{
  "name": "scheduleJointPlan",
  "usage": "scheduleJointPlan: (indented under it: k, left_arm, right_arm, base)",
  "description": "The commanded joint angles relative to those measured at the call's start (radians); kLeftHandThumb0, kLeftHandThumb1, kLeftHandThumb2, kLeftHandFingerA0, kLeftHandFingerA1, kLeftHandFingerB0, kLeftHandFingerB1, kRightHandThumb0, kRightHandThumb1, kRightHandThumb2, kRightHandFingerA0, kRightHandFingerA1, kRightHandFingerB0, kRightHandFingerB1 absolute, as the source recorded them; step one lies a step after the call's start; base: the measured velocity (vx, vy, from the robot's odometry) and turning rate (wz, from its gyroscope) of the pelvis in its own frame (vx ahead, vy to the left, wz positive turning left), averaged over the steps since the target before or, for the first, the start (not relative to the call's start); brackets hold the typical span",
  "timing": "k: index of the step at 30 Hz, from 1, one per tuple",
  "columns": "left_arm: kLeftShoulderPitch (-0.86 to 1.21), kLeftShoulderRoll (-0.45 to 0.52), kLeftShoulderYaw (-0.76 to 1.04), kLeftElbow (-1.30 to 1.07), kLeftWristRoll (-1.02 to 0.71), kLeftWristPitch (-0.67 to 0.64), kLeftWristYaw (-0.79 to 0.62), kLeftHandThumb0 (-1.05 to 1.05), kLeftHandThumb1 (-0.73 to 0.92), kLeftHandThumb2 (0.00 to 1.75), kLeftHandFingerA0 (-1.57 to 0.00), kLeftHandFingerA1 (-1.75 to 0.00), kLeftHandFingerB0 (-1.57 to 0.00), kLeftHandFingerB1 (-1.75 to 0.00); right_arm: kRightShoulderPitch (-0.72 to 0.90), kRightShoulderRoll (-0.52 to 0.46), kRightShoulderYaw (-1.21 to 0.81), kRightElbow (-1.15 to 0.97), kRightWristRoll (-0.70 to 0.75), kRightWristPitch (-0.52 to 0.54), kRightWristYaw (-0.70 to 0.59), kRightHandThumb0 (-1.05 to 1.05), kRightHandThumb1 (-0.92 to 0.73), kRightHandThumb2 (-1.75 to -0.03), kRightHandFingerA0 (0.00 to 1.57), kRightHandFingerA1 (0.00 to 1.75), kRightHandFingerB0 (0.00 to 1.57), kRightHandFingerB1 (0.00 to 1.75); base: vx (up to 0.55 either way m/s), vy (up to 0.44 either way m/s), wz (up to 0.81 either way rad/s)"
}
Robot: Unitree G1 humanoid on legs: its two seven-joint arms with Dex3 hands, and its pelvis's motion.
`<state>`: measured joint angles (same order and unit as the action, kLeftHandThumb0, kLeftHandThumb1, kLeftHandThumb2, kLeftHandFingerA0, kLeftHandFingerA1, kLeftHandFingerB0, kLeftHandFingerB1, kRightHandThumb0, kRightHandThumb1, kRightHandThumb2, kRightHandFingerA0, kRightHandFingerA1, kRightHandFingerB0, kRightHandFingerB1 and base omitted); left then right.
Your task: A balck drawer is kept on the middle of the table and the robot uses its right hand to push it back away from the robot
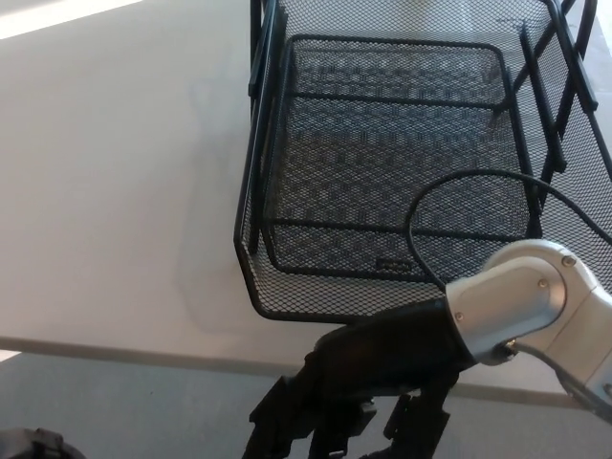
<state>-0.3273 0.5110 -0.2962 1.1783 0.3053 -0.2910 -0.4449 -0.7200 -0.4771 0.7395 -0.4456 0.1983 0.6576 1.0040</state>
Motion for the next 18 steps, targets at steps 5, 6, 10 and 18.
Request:
scheduleJointPlan:
  k: [5, 6, 10, 18]
  left_arm:
    - [0.005, 0.018, 0.006, 0.0, 0.011, -0.015, -0.002, -0.56, 0.74, 0.62, -0.46, -0.38, -0.35, -0.33]
    - [0.002, 0.017, 0.001, 0.007, 0.017, -0.013, 0.005, -0.57, 0.7, 0.62, -0.46, -0.39, -0.33, -0.34]
    - [0.003, 0.016, 0.005, 0.009, 0.014, -0.016, 0.005, -0.55, 0.74, 0.62, -0.46, -0.38, -0.34, -0.33]
    - [0.0, 0.011, 0.005, 0.015, 0.017, 0.003, 0.011, -0.55, 0.71, 0.62, -0.46, -0.38, -0.33, -0.33]
  right_arm:
    - [-0.068, -0.023, -0.009, 0.048, -0.063, -0.019, 0.041, -0.52, -0.64, -0.98, 0.37, 0.57, 0.23, 0.48]
    - [-0.081, -0.029, -0.025, 0.051, -0.067, -0.022, 0.039, -0.52, -0.64, -0.98, 0.37, 0.57, 0.24, 0.48]
    - [-0.13, -0.034, -0.057, 0.076, -0.059, -0.005, 0.062, -0.53, -0.64, -0.96, 0.34, 0.55, 0.23, 0.48]
    - [-0.208, -0.038, -0.098, 0.184, -0.075, -0.012, 0.09, -0.54, -0.64, -0.95, 0.33, 0.55, 0.24, 0.48]
  base:
    - [0.0, 0.0, 0.0]
    - [0.0, 0.0, 0.0]
    - [0.0, 0.0, 0.0]
    - [0.0, 0.0, 0.0]
